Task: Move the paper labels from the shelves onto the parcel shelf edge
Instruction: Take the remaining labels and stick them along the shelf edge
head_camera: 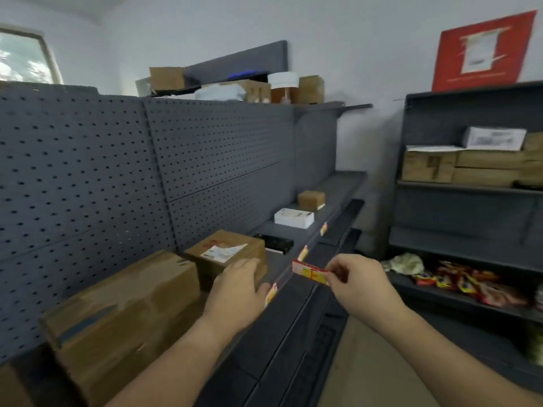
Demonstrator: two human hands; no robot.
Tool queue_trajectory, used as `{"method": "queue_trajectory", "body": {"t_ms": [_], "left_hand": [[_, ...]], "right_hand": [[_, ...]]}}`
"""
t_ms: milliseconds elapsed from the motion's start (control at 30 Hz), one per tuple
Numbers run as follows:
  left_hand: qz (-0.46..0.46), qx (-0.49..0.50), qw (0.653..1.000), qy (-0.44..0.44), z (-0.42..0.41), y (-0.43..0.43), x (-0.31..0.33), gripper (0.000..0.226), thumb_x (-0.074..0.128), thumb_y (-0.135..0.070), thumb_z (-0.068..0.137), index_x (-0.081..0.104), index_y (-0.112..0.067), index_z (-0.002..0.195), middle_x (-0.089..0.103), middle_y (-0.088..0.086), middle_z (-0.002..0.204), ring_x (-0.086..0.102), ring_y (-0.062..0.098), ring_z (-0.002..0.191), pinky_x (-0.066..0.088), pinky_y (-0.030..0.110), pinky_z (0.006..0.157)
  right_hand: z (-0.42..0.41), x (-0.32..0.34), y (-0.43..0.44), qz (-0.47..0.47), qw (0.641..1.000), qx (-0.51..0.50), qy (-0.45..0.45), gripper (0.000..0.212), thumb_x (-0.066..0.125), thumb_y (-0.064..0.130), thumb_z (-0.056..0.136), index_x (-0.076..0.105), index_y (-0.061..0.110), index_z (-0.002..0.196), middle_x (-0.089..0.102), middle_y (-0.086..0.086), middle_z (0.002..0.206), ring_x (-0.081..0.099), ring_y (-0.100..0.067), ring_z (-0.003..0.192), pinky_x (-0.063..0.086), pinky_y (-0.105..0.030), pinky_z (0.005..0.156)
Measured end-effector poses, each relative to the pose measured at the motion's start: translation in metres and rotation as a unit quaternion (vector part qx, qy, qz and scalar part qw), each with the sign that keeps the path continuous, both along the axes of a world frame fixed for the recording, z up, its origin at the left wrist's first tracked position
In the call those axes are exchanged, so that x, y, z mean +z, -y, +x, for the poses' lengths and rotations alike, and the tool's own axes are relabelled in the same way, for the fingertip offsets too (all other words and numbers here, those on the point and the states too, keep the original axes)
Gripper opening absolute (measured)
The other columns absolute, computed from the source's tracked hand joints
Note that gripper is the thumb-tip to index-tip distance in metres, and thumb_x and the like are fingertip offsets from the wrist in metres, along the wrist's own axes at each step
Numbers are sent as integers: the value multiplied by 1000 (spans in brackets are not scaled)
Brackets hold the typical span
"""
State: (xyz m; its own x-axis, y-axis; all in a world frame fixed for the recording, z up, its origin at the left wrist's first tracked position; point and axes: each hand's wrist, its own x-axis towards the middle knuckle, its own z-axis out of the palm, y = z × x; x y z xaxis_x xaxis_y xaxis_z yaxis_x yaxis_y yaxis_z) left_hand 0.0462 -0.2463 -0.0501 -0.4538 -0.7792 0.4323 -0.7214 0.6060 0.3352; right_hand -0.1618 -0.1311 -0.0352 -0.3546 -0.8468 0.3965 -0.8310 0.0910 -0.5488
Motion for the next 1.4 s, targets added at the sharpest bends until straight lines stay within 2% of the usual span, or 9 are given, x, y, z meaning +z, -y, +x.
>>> {"method": "queue_trajectory", "body": {"t_ms": [100,200,333,467,600,700,967,1233,1400], "left_hand": [[-1,-59,998,4,-61,1,-1,49,63,-41,88,49,-27,132,55,-7,127,51,11,115,44,26,94],[5,-104,995,13,-126,7,-3,48,61,-45,88,49,-28,131,56,-7,126,51,13,113,46,33,96],[3,-135,991,16,-217,16,-7,54,59,-43,90,46,-24,138,51,-5,136,45,15,126,39,34,104],[10,-159,987,14,-307,28,-5,53,59,-43,91,45,-26,139,49,-8,139,43,12,128,38,33,105],[10,-172,985,5,-383,43,-4,53,60,-42,91,45,-26,139,48,-9,140,41,11,130,37,33,108],[19,-180,983,14,-430,56,-8,53,60,-42,91,45,-25,138,50,-8,138,43,12,128,39,36,107],[14,-207,978,28,-545,124,-18,51,59,-41,92,45,-26,139,49,-9,137,43,10,127,38,32,106],[12,-226,974,25,-660,238,-22,52,58,-42,92,45,-27,139,48,-11,138,42,9,127,37,30,106],[7,-226,974,34,-722,301,-16,51,58,-42,92,46,-26,139,49,-10,136,44,10,125,39,30,104]], "right_hand": [[-49,0,-19,2,999,-47,-2,6,65,26,90,69,30,87,63,14,81,58,-2,72,50,-20,61],[-103,-5,-29,0,997,-81,5,6,65,26,90,70,30,90,64,13,84,59,-2,76,55,-25,69],[-185,-9,-35,-2,994,-105,14,7,66,27,90,69,33,93,64,16,91,61,-3,84,54,-22,74],[-268,-4,-33,3,992,-130,-1,7,66,29,91,66,36,91,63,17,88,57,2,81,44,-12,62],[-337,2,-24,5,990,-141,-10,7,65,30,91,67,34,95,62,15,91,57,1,83,47,-14,68],[-381,0,-11,7,988,-151,-11,6,66,29,91,68,34,94,62,16,89,56,3,80,43,-10,64],[-488,-17,55,16,982,-188,-13,7,66,29,89,66,35,86,61,17,82,55,4,76,37,-5,59],[-588,-14,163,7,977,-212,3,10,64,25,90,68,32,85,62,15,83,58,-1,74,50,-16,63],[-647,-11,222,-3,978,-209,8,12,65,23,90,68,32,83,63,15,80,59,0,75,51,-17,65]]}}
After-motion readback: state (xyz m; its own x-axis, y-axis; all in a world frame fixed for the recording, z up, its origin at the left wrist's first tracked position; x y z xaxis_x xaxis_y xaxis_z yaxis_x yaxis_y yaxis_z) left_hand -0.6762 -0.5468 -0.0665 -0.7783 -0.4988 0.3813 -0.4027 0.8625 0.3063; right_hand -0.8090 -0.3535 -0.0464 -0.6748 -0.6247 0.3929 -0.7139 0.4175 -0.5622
